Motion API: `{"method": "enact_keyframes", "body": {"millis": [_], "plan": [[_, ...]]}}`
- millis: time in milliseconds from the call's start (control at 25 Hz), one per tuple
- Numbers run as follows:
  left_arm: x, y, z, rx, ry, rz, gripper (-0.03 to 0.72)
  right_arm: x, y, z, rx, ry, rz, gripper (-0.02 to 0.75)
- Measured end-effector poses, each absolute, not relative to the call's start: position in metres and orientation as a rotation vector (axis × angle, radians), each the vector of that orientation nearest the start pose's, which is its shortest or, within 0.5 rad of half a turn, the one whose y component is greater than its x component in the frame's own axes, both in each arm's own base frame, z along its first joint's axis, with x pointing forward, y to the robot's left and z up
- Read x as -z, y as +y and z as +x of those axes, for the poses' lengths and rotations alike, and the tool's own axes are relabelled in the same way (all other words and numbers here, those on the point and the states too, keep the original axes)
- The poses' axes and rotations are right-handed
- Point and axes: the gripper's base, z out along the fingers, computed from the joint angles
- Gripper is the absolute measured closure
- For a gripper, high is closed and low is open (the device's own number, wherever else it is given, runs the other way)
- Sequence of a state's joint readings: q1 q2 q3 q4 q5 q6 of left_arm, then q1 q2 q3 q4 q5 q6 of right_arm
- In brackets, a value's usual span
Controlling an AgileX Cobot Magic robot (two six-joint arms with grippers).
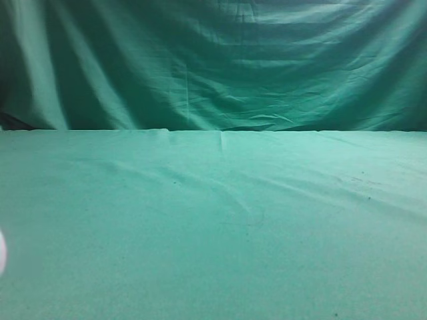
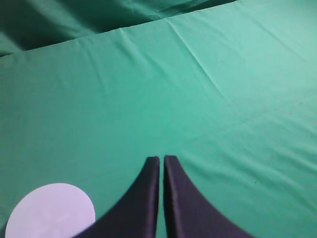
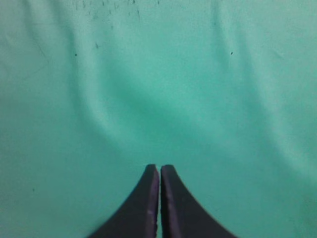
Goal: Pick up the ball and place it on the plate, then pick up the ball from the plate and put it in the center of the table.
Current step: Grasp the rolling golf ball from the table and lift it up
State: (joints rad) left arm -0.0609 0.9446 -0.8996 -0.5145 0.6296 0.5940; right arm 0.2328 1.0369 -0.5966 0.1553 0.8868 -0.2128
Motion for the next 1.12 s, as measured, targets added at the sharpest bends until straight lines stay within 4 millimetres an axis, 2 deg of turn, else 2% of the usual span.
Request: {"method": "enact_keyframes", "body": {"millis": [280, 400, 840, 880, 960, 1000, 1120], "plan": [[-0.347, -0.032, 0.141, 0.196, 1.924, 0.380, 0.688, -0.234, 0.048, 0.155, -0.197, 2.758, -0.512, 0.738], [-0.344, -0.031, 0.128, 0.194, 1.892, 0.374, 0.688, -0.234, 0.048, 0.156, -0.197, 2.757, -0.512, 0.738], [-0.343, -0.031, 0.126, 0.192, 1.887, 0.372, 0.688, -0.235, 0.048, 0.156, -0.190, 2.744, -0.544, 0.738], [-0.343, -0.031, 0.126, 0.192, 1.887, 0.372, 0.688, -0.235, 0.048, 0.156, -0.190, 2.743, -0.546, 0.691], [-0.343, -0.031, 0.126, 0.192, 1.887, 0.372, 0.688, -0.235, 0.048, 0.156, -0.189, 2.741, -0.551, 0.691], [-0.343, -0.031, 0.126, 0.192, 1.887, 0.372, 0.688, -0.235, 0.048, 0.156, -0.188, 2.741, -0.555, 0.636], [-0.343, -0.031, 0.126, 0.192, 1.887, 0.372, 0.688, -0.235, 0.048, 0.156, -0.188, 2.740, -0.555, 0.539]]}}
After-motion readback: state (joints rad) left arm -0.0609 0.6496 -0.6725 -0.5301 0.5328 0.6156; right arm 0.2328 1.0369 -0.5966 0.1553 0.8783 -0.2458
